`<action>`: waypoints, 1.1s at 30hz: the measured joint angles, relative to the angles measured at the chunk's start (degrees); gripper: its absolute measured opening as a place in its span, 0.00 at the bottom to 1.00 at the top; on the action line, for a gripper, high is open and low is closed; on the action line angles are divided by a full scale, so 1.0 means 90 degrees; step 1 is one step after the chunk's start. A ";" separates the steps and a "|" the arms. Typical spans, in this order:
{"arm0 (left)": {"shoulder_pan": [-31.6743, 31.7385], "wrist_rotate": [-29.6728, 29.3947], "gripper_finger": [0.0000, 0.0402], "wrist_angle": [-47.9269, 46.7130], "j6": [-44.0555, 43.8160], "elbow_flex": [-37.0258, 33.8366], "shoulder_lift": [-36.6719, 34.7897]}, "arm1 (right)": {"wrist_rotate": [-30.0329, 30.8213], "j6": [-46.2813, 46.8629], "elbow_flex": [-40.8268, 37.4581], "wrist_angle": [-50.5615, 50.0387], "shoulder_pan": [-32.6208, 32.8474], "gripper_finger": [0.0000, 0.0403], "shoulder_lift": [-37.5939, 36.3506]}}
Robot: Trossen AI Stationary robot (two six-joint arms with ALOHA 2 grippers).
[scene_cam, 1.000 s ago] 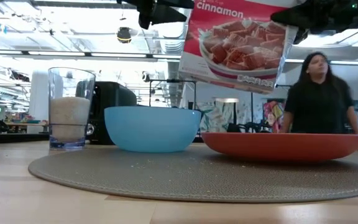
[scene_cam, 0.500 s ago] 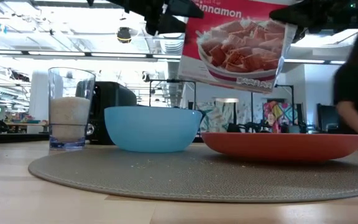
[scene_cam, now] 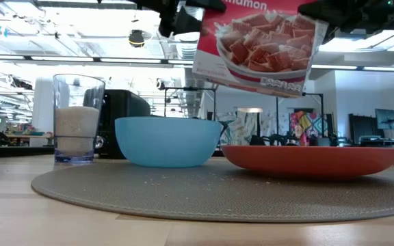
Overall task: Arrange a breakfast setting
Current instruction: Pour the cereal into the blue bowl
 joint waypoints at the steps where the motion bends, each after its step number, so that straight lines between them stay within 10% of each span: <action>1: 0.0000 0.0212 0.96 0.0108 0.0030 0.0008 0.0026 | -0.0024 0.0000 0.0000 0.0001 0.0004 0.06 0.0003; 33: 0.0253 0.1512 0.92 0.0426 -0.0311 0.0032 0.0104 | -0.0197 -0.0107 0.0876 0.1161 0.0021 0.07 0.2275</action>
